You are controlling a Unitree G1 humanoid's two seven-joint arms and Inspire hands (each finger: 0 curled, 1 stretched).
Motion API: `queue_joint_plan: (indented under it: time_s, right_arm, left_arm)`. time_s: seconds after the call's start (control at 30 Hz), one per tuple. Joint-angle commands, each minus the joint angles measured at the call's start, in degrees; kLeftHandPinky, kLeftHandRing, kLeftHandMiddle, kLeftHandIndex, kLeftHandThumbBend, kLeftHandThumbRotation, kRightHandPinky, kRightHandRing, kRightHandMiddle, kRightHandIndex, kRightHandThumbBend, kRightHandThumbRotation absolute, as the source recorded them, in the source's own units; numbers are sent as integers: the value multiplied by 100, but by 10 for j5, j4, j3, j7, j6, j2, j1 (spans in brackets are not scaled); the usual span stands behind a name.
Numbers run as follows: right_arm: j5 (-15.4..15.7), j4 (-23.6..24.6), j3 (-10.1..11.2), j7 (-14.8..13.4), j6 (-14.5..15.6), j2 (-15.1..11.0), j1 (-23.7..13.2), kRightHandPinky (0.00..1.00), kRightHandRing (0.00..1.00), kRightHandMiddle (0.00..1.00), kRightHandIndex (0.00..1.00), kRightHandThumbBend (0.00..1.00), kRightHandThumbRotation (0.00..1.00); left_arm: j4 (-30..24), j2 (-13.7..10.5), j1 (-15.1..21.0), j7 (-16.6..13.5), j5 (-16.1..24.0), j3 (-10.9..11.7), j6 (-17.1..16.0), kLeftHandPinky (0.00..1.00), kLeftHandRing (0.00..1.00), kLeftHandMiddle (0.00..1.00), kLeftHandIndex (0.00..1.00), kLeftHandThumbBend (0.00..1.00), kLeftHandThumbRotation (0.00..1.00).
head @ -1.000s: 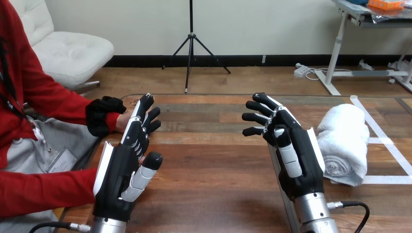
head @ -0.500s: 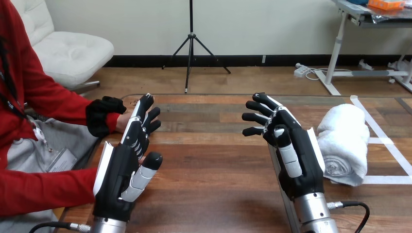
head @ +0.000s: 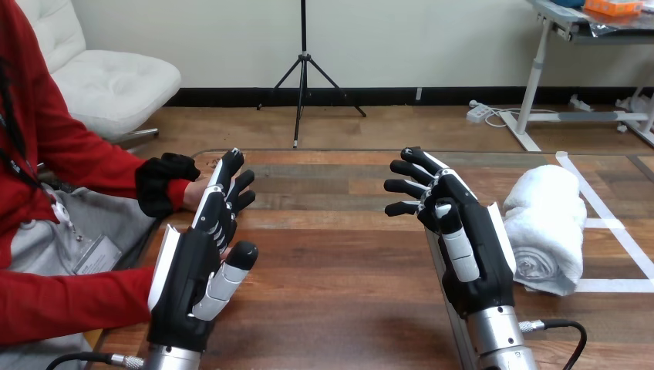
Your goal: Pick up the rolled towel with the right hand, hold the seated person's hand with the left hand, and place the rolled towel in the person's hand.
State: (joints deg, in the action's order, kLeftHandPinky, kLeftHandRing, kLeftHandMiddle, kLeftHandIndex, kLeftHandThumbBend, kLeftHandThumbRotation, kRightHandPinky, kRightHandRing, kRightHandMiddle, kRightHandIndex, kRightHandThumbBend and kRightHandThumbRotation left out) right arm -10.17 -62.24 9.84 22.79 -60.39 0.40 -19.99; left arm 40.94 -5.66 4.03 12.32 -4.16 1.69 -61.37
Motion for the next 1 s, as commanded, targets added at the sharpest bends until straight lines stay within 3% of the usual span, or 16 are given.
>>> queue_joint_plan:
  time_s: [0.0,0.97]
  right_arm:
    - [0,3,2,-3,-5,-1,-41,58,73,79,80,100,84]
    - [0,3,2,-3,-5,-1,-41,58,73,79,80,100,84]
  left_arm:
    - [0,-1,38,1,-7,7,-13,90,94,98,97,100,90]
    - [0,-1,38,1,-7,7,-13,90,94,98,97,100,90]
